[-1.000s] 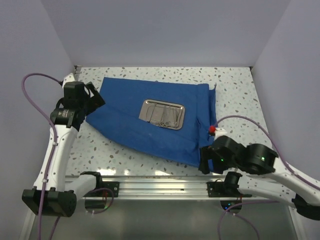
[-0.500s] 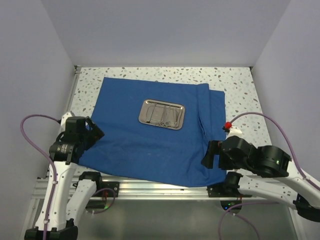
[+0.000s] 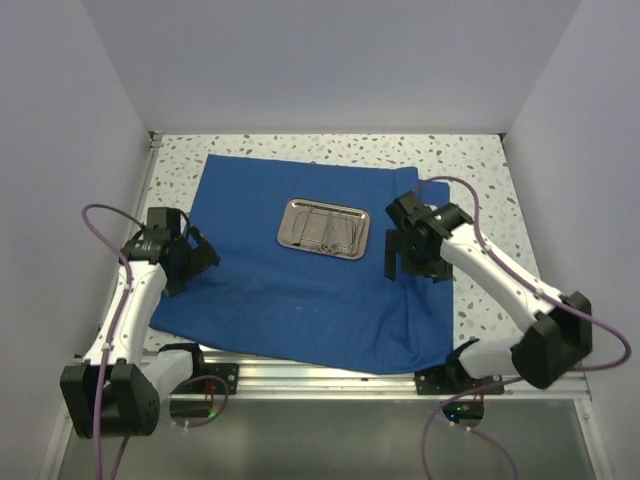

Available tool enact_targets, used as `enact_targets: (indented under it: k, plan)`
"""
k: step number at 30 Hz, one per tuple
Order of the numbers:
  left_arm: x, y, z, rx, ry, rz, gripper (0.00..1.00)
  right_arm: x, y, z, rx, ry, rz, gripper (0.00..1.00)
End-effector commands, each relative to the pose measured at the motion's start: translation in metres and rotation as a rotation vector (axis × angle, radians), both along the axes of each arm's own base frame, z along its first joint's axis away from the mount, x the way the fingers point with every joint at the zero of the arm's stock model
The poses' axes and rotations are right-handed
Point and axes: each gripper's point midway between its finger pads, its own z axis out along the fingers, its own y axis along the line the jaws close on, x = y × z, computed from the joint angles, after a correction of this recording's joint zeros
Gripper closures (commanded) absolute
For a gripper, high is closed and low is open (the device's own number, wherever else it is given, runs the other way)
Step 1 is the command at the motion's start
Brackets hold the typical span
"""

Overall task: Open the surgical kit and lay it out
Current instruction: Smooth out the surgical kit at the center of the board.

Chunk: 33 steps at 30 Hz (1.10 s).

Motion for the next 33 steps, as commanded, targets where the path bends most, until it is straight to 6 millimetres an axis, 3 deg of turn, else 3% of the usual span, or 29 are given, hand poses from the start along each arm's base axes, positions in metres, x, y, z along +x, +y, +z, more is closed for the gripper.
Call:
enact_targets:
  k: [1, 2, 3, 4, 5, 6, 7, 8, 9, 10, 12, 13, 19, 25, 26, 29, 31, 32, 33]
  plan:
    - [0.064, -0.032, 0.051, -0.2, -0.219, -0.106, 0.0, 0.06, 0.006, 0.001, -0.069, -0.031, 0.112, 0.02]
    - [0.073, -0.035, 0.055, -0.217, -0.233, -0.113, 0.0, 0.078, 0.012, 0.012, -0.072, -0.061, 0.113, 0.02]
    - [0.088, -0.034, 0.07, -0.212, -0.292, -0.118, 0.0, 0.093, 0.015, -0.002, -0.119, -0.027, 0.122, 0.02]
    - [0.096, -0.032, 0.072, -0.198, -0.306, -0.124, 0.0, 0.103, 0.02, -0.004, -0.122, -0.03, 0.125, 0.02]
    - [0.107, -0.029, 0.067, -0.182, -0.298, -0.118, 0.0, 0.123, 0.032, 0.006, -0.103, -0.071, 0.123, 0.03]
    - [0.115, -0.027, 0.069, -0.174, -0.303, -0.124, 0.0, 0.133, 0.035, 0.002, -0.124, -0.063, 0.126, 0.04]
    - [0.12, -0.027, 0.065, -0.17, -0.291, -0.136, 0.0, 0.143, 0.036, -0.016, -0.172, -0.017, 0.125, 0.04]
    - [0.126, -0.03, 0.053, -0.19, -0.25, -0.151, 0.0, 0.161, 0.04, -0.012, -0.195, -0.041, 0.117, 0.04]
    - [0.132, -0.032, 0.053, -0.197, -0.252, -0.163, 0.0, 0.163, 0.035, -0.016, -0.248, -0.012, 0.116, 0.04]
    - [0.135, -0.034, 0.05, -0.209, -0.245, -0.177, 0.0, 0.174, 0.023, -0.034, -0.359, 0.017, 0.105, 0.04]
    - [0.139, -0.038, 0.042, -0.229, -0.24, -0.194, 0.0, 0.188, 0.015, -0.032, -0.448, 0.019, 0.096, 0.04]
    - [0.141, -0.039, 0.042, -0.232, -0.248, -0.198, 0.0, 0.194, 0.008, -0.046, -0.511, 0.046, 0.094, 0.04]
    - [0.142, -0.037, 0.031, -0.218, -0.251, -0.213, 0.0, 0.21, -0.016, -0.073, -0.581, 0.102, 0.057, 0.07]
    - [0.144, -0.039, 0.025, -0.224, -0.249, -0.222, 0.0, 0.216, -0.032, -0.089, -0.582, 0.141, 0.034, 0.38]
    - [0.146, -0.038, 0.023, -0.223, -0.247, -0.219, 0.0, 0.217, -0.034, -0.09, -0.585, 0.145, 0.034, 0.51]
    - [0.148, -0.038, 0.021, -0.226, -0.24, -0.219, 0.0, 0.215, -0.045, -0.098, -0.601, 0.176, 0.028, 0.74]
    - [0.15, -0.038, 0.022, -0.224, -0.243, -0.221, 0.0, 0.213, -0.055, -0.1, -0.602, 0.191, 0.013, 0.85]
    - [0.151, -0.038, 0.021, -0.224, -0.238, -0.222, 0.0, 0.208, -0.06, -0.105, -0.605, 0.212, 0.011, 0.98]
    - [0.151, -0.038, 0.021, -0.223, -0.24, -0.221, 0.0, 0.207, -0.069, -0.106, -0.603, 0.219, -0.013, 1.0]
